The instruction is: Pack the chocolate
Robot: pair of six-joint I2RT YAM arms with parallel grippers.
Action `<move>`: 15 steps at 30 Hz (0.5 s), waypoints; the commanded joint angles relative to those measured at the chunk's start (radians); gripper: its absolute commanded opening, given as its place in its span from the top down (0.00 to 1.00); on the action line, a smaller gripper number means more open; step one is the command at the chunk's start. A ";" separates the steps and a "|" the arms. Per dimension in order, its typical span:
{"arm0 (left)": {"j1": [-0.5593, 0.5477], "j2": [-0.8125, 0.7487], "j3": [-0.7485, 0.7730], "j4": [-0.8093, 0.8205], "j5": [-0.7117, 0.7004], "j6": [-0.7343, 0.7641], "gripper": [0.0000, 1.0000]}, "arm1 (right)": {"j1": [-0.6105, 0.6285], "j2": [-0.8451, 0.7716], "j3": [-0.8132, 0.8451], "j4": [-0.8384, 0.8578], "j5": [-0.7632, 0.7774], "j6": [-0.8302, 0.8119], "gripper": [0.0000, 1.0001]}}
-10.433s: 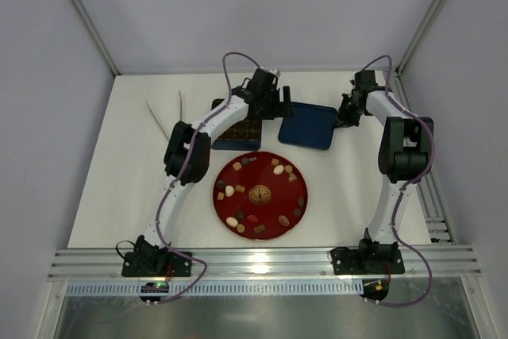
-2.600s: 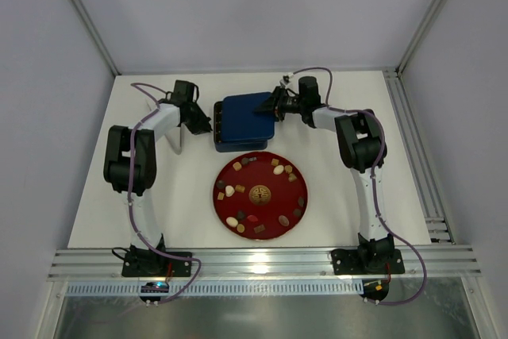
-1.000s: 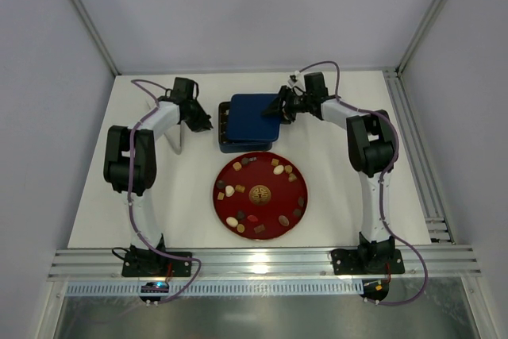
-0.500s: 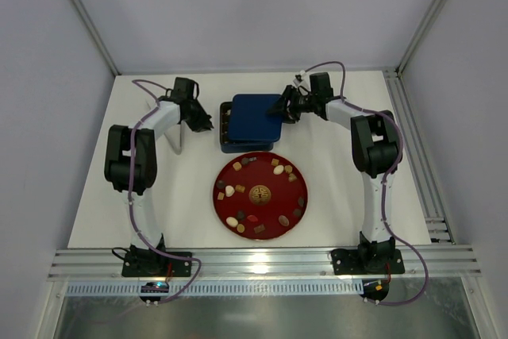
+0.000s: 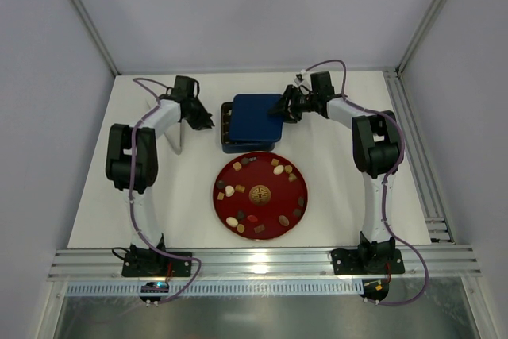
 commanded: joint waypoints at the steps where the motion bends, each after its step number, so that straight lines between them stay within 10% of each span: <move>1: 0.006 0.014 0.049 -0.001 0.019 0.020 0.87 | -0.004 -0.031 0.031 -0.085 0.076 -0.070 0.50; 15: 0.006 0.029 0.064 -0.007 0.024 0.025 0.85 | -0.015 -0.080 -0.018 -0.019 0.030 -0.045 0.50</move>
